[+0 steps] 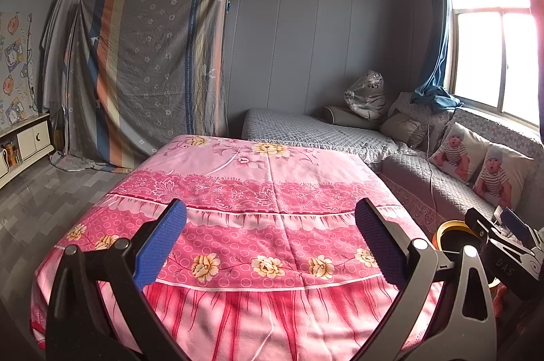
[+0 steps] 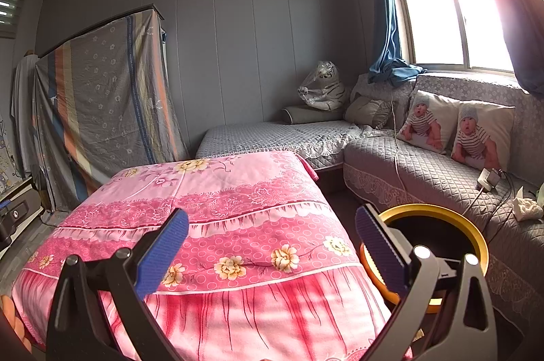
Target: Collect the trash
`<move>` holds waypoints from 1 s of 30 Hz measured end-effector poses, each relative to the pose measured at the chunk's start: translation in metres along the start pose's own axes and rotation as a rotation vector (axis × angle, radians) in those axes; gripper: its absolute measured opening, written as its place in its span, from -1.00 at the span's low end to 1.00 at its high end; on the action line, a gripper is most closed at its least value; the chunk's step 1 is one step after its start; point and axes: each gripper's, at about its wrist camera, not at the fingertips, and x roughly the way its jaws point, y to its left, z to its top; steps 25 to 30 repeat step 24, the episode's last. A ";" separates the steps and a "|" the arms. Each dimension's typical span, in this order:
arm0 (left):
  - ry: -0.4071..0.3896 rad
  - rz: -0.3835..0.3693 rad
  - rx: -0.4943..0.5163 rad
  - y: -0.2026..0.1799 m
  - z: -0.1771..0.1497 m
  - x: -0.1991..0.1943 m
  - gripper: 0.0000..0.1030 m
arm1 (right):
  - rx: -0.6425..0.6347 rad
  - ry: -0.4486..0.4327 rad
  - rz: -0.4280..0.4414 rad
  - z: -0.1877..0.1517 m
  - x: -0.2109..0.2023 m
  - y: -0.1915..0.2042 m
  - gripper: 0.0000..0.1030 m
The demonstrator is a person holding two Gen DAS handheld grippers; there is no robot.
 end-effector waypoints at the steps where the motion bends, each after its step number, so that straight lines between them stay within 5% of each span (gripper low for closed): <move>1: 0.001 0.000 -0.001 0.000 0.000 0.000 0.84 | 0.001 0.001 0.000 0.000 0.000 0.000 0.85; 30: 0.001 -0.005 -0.011 0.000 0.001 0.001 0.84 | 0.004 0.005 0.002 -0.002 0.001 0.000 0.85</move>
